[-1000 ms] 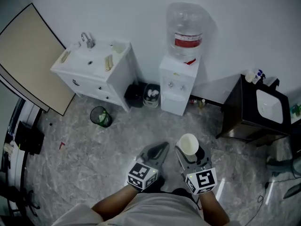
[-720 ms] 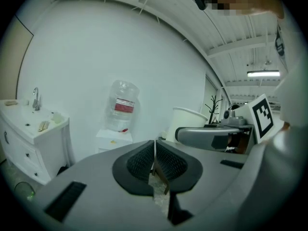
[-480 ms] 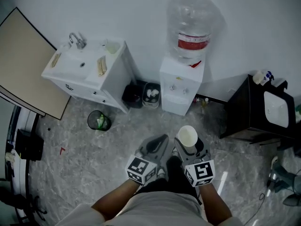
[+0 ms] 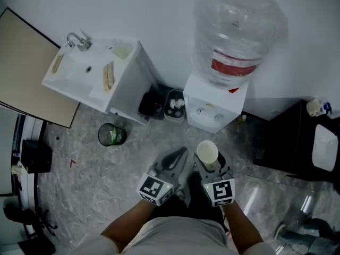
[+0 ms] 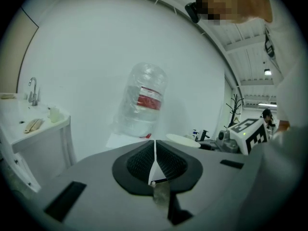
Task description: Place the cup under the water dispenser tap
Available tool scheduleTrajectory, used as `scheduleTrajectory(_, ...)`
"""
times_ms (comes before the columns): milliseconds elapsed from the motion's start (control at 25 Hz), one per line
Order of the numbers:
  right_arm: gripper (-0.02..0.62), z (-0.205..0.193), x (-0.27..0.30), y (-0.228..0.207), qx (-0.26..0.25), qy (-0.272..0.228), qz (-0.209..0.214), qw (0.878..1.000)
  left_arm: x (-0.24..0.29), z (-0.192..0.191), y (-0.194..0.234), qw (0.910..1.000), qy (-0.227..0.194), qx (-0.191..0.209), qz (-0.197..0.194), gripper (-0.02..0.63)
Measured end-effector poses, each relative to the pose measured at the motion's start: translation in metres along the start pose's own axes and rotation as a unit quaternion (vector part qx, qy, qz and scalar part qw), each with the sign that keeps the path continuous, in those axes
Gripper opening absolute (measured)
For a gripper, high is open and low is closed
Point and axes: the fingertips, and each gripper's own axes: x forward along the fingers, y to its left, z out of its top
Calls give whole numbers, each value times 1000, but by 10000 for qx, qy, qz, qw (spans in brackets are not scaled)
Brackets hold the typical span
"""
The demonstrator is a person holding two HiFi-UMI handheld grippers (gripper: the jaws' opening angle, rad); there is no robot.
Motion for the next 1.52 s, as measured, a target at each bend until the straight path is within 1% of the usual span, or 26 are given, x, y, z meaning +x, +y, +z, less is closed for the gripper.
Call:
scheduleTrajectory(160,279,-43,55,-25,83,342,137,9993,32,-18,37,9998,131,-93,144,17)
scheduleTrajectory(320,279,-96,104,-43,6,505,91,9987,58,-56,73,9993,173,-278,191,17)
scheduleTrajectory(440,281,-144,135,-55,31,526,-36,9986,81,-96,96,9992,210,-332,108,17)
scheduleTrajectory(640,281,-247,194,-83,-13,750,-240,9969,116,-173,134,9991,292,-296,84,17)
scheduleTrajectory(760,281,-303,230,-98,-66,975,-293,9948,128,-206,150,9989,310,-353,97,17)
scheduleTrajectory(840,281,-330,252,-107,-79,1042,-357,9939,133,-226,161,9986,339,-393,133,17)
scheduleTrajectory(960,281,-355,281,-119,-108,1018,-450,9937,138,-252,178,9979,430,-434,205,17)
scheduleTrajectory(1120,281,-373,306,-131,-95,943,-587,9938,140,-273,194,9975,496,-443,244,17)
scheduleTrajectory(1280,281,-395,313,-139,-108,1071,-658,9920,145,-280,200,9974,501,-464,241,17)
scheduleTrajectory(1360,281,-396,317,-141,-80,998,-661,9928,147,-282,201,9972,509,-492,240,17)
scheduleTrajectory(1440,281,-400,321,-143,-89,1005,-637,9929,149,-285,203,9971,528,-494,240,17)
scheduleTrajectory(1520,281,-408,322,-144,-77,1127,-575,9919,150,-287,204,9970,552,-490,238,17)
